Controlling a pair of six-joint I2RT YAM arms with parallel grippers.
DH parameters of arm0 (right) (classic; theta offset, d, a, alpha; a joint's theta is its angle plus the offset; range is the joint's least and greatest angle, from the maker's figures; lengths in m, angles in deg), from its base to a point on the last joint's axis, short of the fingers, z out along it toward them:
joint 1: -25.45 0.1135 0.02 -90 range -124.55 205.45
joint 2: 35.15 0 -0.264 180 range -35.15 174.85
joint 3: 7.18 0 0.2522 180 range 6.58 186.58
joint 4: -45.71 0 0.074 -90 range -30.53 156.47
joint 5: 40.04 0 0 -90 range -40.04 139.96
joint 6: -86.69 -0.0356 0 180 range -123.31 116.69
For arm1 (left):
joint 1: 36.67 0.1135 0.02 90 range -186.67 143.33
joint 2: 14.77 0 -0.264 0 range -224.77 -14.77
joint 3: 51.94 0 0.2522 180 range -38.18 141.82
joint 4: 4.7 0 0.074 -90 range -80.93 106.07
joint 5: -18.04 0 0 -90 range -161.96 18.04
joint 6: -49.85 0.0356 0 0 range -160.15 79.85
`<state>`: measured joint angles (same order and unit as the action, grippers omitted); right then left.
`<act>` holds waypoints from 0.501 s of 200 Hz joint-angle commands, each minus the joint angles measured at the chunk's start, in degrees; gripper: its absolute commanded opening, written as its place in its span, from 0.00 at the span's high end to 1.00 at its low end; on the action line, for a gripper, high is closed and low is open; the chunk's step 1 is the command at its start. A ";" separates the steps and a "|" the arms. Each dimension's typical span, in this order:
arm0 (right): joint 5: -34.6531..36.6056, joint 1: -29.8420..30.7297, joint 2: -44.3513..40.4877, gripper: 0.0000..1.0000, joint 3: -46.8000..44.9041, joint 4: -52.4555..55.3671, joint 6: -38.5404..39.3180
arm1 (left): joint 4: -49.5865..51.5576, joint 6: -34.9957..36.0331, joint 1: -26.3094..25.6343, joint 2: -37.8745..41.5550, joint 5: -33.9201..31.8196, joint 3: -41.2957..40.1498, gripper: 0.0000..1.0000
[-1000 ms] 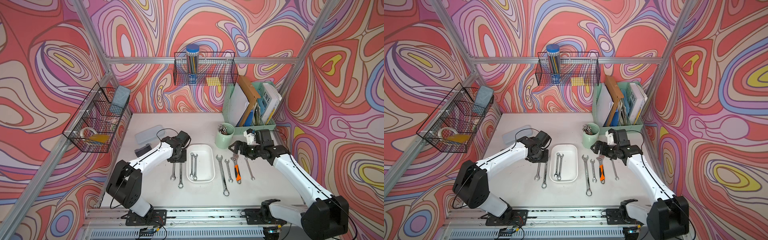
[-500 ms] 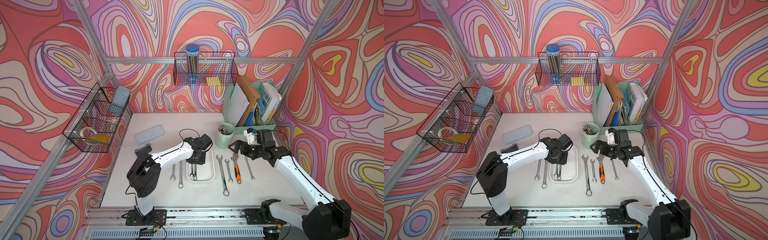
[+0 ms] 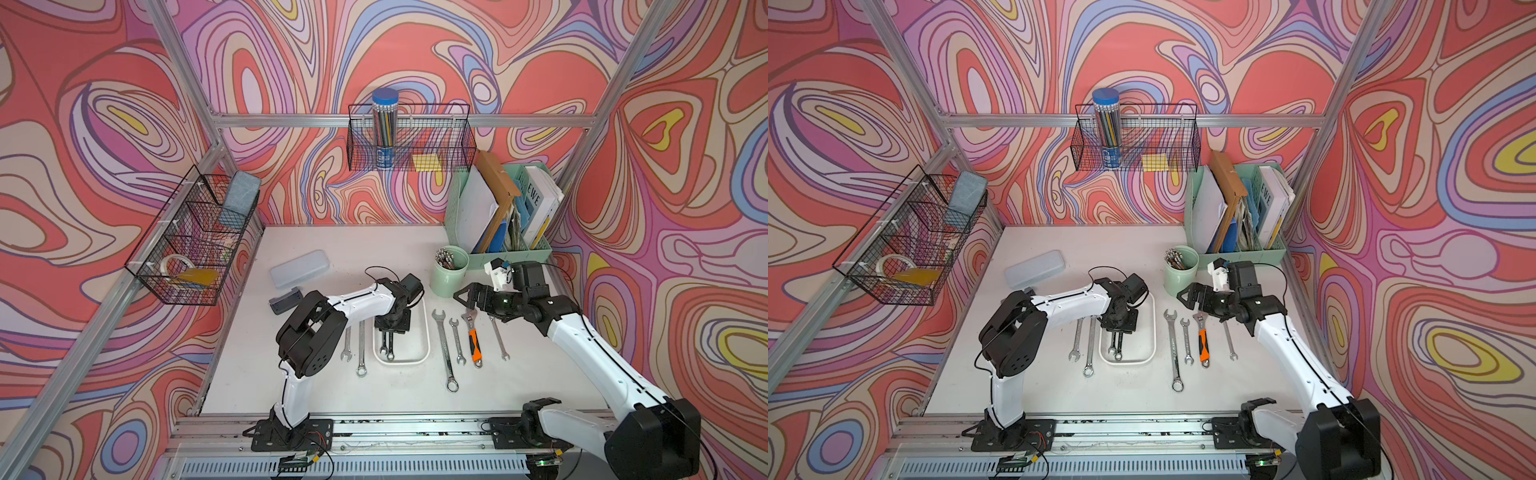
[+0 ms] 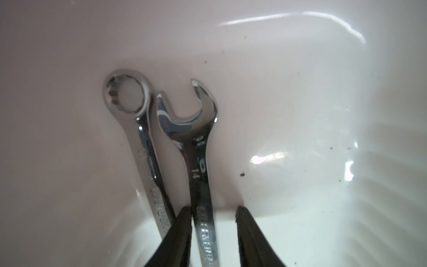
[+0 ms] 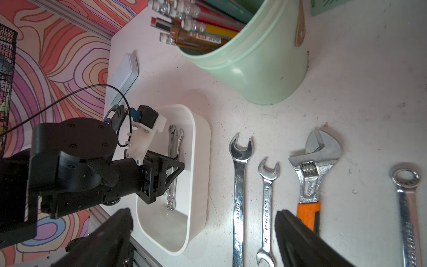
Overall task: Take out the wrench from the storage box
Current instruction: Pick up the wrench from the storage box.
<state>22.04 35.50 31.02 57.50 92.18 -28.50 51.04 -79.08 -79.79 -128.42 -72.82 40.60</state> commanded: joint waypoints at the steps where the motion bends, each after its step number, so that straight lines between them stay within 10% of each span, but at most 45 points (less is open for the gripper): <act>1: -0.47 -0.38 0.44 0.02 -0.96 -1.01 -0.42 | -0.91 0.88 0.40 -1.95 1.80 -0.71 0.63; 100: -0.37 -0.38 0.80 0.02 -0.91 -0.96 -0.61 | 2.77 1.73 0.22 -7.77 6.13 -1.91 0.66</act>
<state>22.00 35.50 31.42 57.08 92.01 -28.94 51.50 -78.52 -79.70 -129.93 -70.88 41.74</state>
